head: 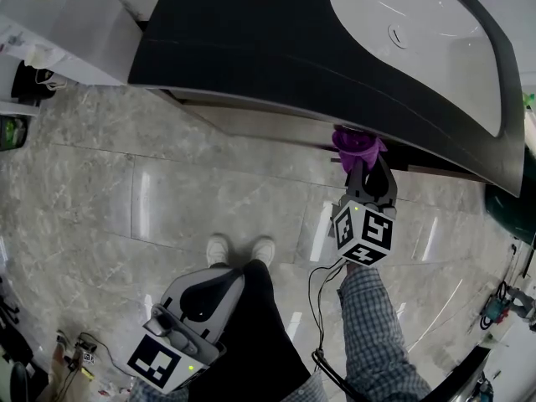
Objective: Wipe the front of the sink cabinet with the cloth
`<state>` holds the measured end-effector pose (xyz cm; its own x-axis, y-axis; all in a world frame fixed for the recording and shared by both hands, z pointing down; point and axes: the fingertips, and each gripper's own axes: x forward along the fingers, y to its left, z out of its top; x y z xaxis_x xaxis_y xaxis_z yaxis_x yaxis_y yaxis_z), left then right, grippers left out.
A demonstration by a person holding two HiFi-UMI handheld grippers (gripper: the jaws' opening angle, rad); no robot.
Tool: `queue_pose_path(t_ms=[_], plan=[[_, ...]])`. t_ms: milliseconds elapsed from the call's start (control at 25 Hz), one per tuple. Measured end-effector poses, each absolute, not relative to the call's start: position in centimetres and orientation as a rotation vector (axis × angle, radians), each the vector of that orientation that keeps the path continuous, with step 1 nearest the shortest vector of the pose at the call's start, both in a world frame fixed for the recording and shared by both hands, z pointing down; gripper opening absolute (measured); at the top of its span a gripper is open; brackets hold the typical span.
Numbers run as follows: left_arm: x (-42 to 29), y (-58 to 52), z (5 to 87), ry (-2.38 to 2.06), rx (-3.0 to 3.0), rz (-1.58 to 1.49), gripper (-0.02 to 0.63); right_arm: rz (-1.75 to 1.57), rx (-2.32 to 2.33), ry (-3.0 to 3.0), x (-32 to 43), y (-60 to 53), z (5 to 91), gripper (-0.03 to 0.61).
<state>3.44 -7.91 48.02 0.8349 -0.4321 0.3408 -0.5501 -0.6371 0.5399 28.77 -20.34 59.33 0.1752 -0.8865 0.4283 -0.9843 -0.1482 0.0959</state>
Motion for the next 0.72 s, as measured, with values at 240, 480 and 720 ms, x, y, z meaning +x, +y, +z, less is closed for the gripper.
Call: queue_pose_path(t_ms=[240, 480, 720], plan=[[4.5, -8.6, 48.0, -0.704, 2.373, 0.227, 0.012, 0.431, 2.234, -1.661, 31.9, -18.6, 59.2, 0.080], [5.2, -8.4, 47.9, -0.694, 2.374, 0.233, 0.012, 0.472, 2.281, -1.587, 32.5, -17.3, 59.8, 0.080], [4.4, -8.0, 48.7, -0.711, 2.344, 0.256, 0.012, 0.489, 2.250, -1.586, 31.6, -18.3, 62.2, 0.080]])
